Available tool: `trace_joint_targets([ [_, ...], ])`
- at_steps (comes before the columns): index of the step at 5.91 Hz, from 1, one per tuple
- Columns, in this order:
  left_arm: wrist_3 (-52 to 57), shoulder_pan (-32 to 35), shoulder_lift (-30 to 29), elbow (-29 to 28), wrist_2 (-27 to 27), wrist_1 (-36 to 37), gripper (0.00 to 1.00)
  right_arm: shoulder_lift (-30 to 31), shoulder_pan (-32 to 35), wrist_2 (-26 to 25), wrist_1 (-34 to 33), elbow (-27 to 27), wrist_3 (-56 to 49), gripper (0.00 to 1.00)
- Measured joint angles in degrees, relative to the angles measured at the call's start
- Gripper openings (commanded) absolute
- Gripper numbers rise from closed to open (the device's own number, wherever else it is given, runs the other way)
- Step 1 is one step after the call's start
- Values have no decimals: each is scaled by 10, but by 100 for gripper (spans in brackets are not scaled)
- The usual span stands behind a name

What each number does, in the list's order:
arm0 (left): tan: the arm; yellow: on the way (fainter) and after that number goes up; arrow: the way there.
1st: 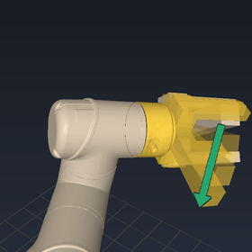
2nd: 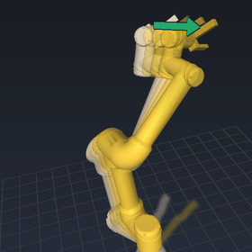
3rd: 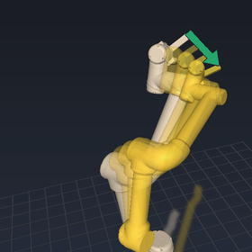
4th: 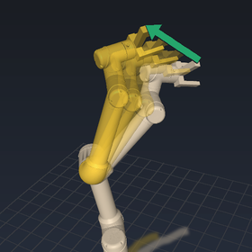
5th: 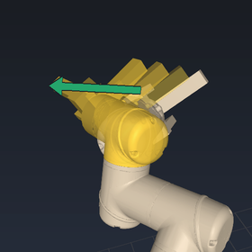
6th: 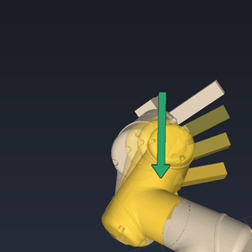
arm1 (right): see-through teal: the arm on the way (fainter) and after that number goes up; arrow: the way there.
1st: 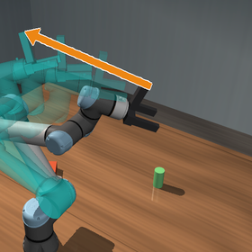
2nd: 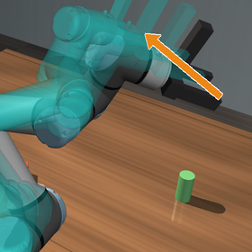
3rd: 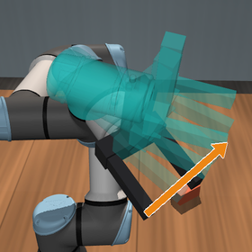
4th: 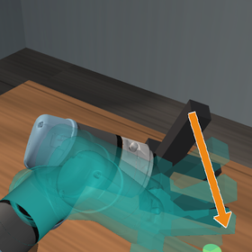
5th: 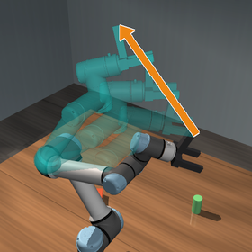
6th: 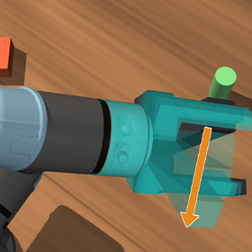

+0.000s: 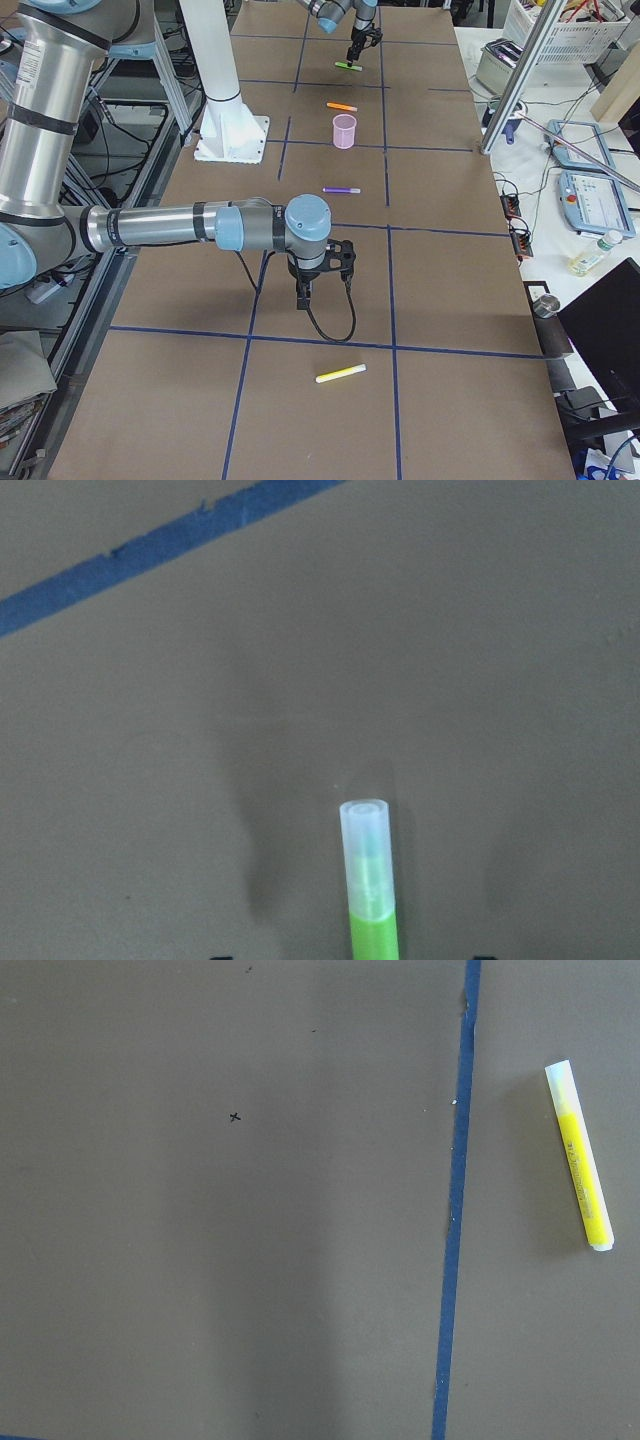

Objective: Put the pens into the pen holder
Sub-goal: 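Lower the left gripper onto the green highlighter and grasp it, then lift the green highlighter and carry it over the pink cup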

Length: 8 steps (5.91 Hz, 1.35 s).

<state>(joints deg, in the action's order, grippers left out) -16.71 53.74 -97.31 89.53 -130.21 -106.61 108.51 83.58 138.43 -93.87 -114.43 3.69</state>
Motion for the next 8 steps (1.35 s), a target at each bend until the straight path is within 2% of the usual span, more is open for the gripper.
trace_joint_targets([
  [1,0,-3,-1,-2,2,0,67,0,0,0,0,0,0,100],
  [2,0,-4,-3,-6,3,0,51,0,0,0,0,0,0,100],
  [4,1,-4,-6,-13,3,0,6,0,0,0,0,0,1,100],
  [5,1,-4,-7,-14,4,1,0,0,0,0,0,0,1,100],
  [8,-5,-4,-20,9,3,0,0,0,0,1,0,-2,1,100],
])
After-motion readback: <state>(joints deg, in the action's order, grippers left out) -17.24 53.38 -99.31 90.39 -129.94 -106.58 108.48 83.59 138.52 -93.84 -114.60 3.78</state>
